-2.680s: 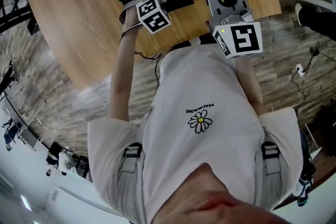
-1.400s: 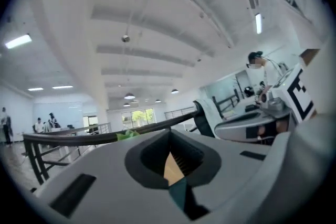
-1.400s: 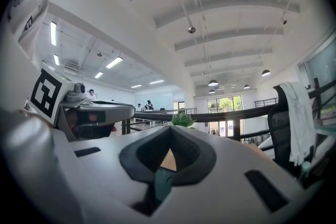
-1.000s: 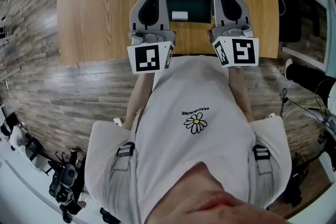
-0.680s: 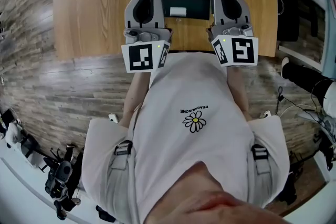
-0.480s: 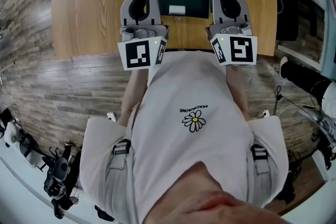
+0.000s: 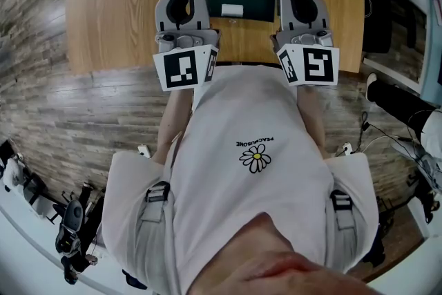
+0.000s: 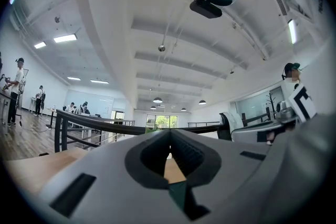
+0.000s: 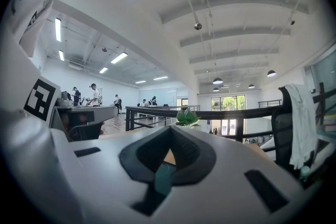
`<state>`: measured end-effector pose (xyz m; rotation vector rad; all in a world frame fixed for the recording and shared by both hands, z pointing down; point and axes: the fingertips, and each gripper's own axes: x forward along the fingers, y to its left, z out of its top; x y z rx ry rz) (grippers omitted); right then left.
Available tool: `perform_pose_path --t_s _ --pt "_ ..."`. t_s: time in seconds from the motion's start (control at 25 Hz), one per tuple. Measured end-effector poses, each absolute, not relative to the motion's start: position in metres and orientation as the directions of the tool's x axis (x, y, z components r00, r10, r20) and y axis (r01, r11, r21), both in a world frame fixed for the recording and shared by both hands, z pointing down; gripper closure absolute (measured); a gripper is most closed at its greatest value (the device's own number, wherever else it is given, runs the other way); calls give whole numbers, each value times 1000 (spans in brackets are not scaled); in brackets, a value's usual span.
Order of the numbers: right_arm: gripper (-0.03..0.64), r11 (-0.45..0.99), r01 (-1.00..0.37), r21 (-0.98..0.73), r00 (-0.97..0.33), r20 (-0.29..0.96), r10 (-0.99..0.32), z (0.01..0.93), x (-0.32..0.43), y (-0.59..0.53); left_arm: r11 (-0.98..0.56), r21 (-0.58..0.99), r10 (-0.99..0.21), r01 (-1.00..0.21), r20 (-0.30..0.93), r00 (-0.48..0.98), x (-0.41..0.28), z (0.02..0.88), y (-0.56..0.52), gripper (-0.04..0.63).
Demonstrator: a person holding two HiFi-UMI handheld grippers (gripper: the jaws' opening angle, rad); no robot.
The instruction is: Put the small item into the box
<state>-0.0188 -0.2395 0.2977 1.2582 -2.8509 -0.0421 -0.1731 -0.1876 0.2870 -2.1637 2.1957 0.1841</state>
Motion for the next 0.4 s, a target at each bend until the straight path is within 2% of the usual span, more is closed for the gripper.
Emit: perform_pose_path --t_s 0.4 --pt "611 672 -740 34 -672 15 -741 300 -19 -242 27 36 -994 -999 -108 -30 -179 291 -188 581"
